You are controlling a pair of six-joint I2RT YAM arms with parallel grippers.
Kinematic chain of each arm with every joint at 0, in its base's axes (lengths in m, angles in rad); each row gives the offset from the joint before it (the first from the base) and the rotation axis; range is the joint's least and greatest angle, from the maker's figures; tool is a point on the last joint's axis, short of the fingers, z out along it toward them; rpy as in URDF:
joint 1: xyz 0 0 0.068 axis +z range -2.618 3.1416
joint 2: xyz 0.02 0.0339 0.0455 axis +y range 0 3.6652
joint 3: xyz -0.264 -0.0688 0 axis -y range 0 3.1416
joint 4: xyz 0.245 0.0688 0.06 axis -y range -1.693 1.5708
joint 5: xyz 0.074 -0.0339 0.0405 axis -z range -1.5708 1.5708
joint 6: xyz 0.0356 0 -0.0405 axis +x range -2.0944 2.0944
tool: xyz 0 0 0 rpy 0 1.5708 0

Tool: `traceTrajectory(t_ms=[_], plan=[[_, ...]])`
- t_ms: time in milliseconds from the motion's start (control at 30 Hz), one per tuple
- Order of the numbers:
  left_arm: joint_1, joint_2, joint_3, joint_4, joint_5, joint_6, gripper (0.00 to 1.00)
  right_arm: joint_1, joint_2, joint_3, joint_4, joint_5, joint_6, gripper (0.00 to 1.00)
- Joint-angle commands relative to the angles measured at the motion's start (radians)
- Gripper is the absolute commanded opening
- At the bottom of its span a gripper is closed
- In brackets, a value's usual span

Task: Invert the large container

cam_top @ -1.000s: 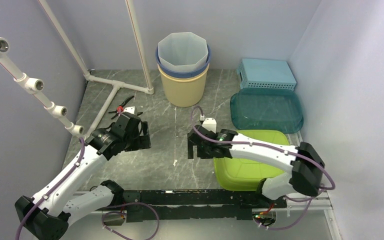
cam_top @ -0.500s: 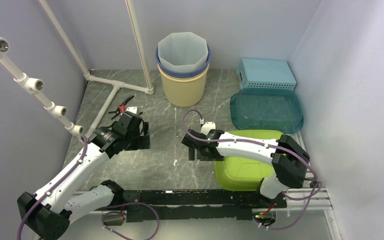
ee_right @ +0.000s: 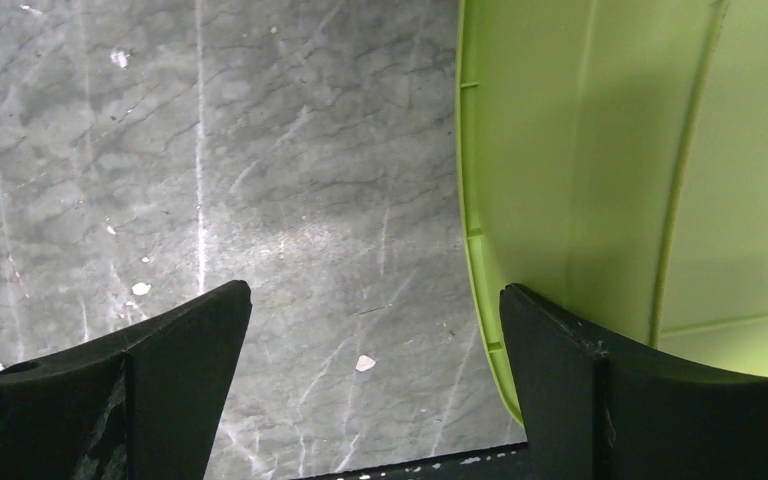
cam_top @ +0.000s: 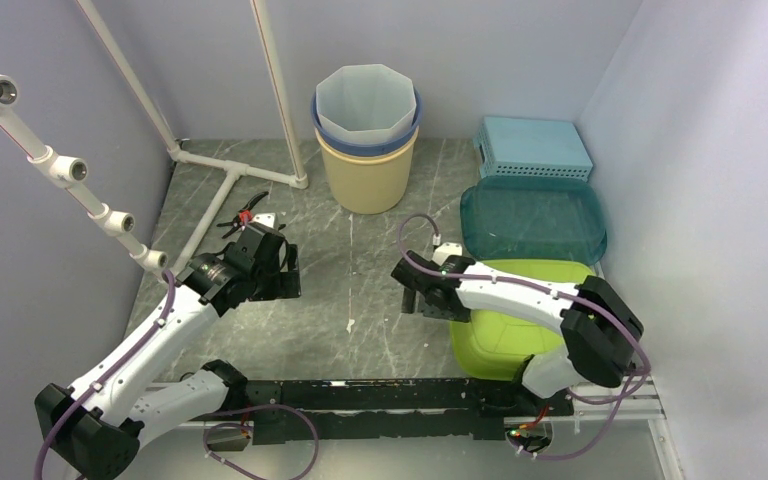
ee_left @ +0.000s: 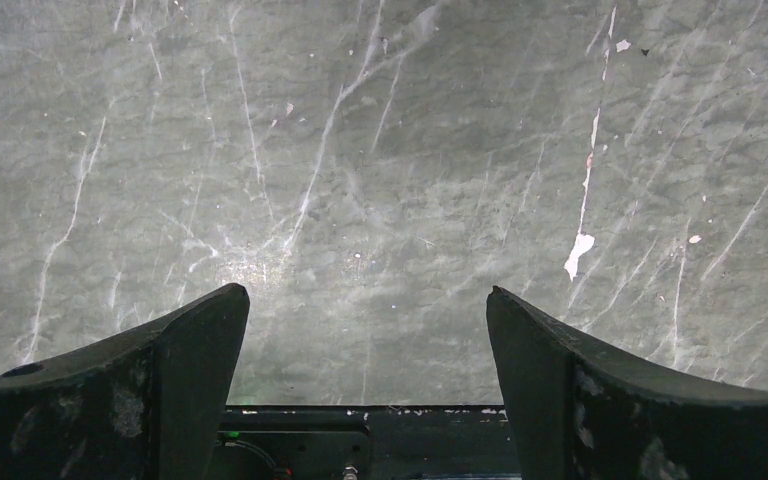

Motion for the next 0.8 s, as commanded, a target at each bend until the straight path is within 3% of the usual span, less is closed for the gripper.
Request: traceTrajectory(t_ms=[0, 767], plan=[[0.003, -0.006, 0.009, 0.010, -0.011, 0.005, 0.94, -0.028, -0.050, -0.029, -0.048, 0.045, -0.012, 1.00], [0.003, -0.013, 0.007, 0.011, -0.009, 0.006, 0.94, -0.213, -0.220, -0.131, -0.118, 0.090, -0.021, 1.00]])
